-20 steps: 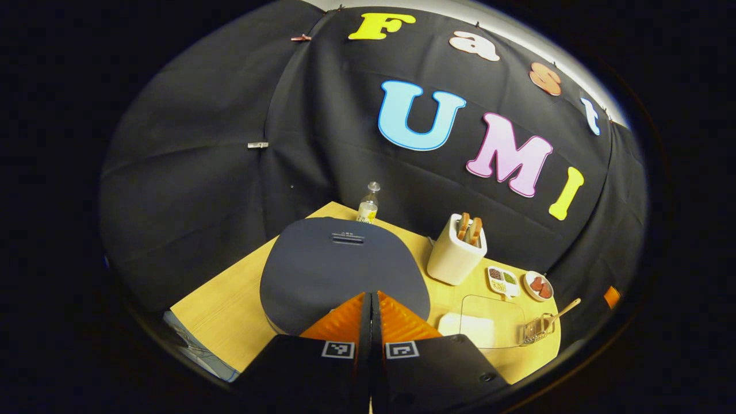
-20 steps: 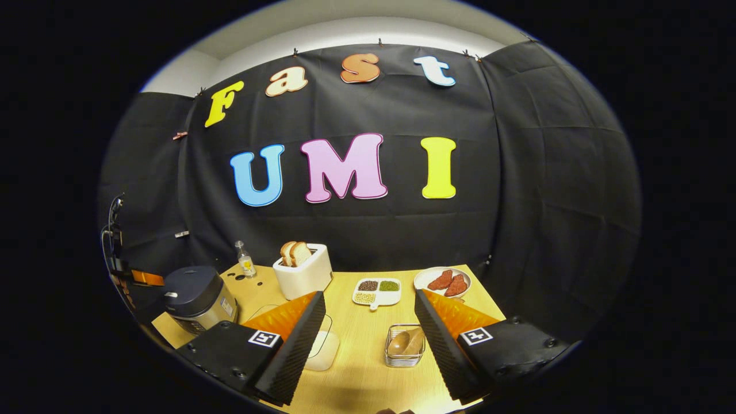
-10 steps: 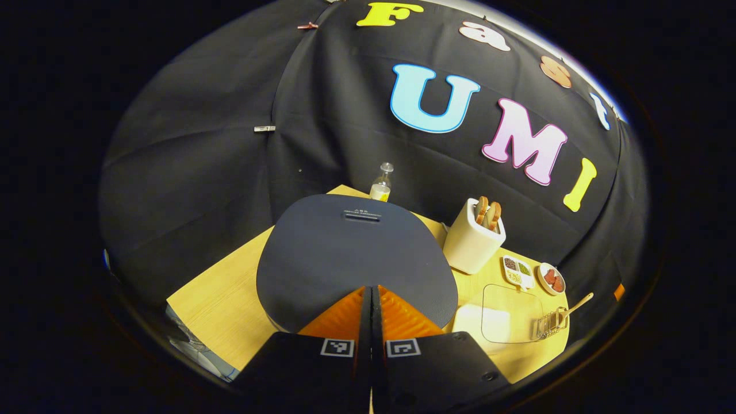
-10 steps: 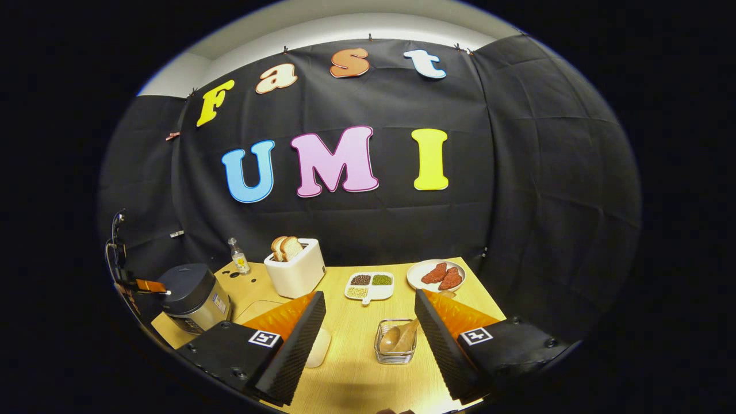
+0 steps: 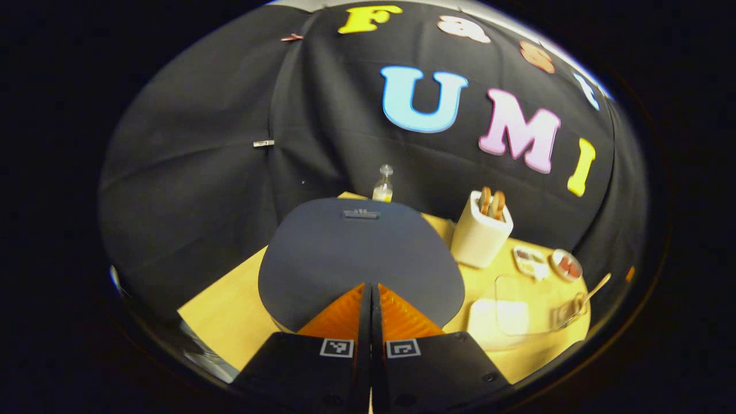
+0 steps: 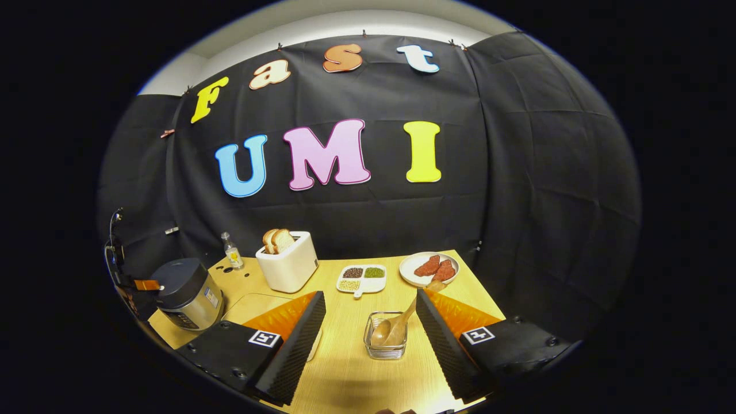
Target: Close the left gripper, press the button to open the rice cooker; take a wooden spoon from the chopstick holder with the right hand, scoop a spoonful of rice and pour it into the rice cooker, then put the wooden spoon back into the chopstick holder.
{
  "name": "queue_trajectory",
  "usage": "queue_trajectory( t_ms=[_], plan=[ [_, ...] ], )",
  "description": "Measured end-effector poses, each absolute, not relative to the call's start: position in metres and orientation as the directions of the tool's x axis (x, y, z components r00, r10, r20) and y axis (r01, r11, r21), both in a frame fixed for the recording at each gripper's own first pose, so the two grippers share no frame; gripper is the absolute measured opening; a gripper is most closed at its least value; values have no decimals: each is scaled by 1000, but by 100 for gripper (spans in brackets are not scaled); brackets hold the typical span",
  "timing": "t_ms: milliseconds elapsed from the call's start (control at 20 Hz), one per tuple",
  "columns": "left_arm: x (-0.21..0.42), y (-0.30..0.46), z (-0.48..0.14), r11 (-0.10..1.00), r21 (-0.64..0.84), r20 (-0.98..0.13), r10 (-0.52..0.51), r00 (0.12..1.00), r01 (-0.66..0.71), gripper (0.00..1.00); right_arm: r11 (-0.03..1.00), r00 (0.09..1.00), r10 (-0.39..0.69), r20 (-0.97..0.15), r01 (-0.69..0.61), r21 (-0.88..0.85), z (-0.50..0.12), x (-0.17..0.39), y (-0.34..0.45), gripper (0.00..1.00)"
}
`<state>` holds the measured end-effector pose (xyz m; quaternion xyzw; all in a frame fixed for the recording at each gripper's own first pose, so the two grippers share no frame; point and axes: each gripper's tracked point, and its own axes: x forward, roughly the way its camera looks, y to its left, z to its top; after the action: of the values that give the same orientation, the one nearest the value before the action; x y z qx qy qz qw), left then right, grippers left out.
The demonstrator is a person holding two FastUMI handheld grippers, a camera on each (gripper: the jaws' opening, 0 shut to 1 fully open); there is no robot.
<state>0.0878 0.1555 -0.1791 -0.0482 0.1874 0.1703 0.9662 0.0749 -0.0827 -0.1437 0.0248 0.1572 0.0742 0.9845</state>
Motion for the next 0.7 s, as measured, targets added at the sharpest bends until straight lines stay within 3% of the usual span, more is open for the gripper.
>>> queue_trajectory(
  t_ms=[300, 600, 700],
  plan=[
    [88, 151, -163, 925, -56, -348, 334, 876, -375, 7, 987, 939, 157, -305, -141, 73, -144, 77, -85, 99],
    [71, 140, -38, 886, 112, -25, 455, 890, -450, 6, 989, 945, 146, -293, -132, 66, -141, 94, -91, 100],
    [64, 114, -15, 902, 88, 10, 424, 906, -423, 7, 988, 944, 150, -295, -134, 73, -143, 99, -90, 99]
  ],
)
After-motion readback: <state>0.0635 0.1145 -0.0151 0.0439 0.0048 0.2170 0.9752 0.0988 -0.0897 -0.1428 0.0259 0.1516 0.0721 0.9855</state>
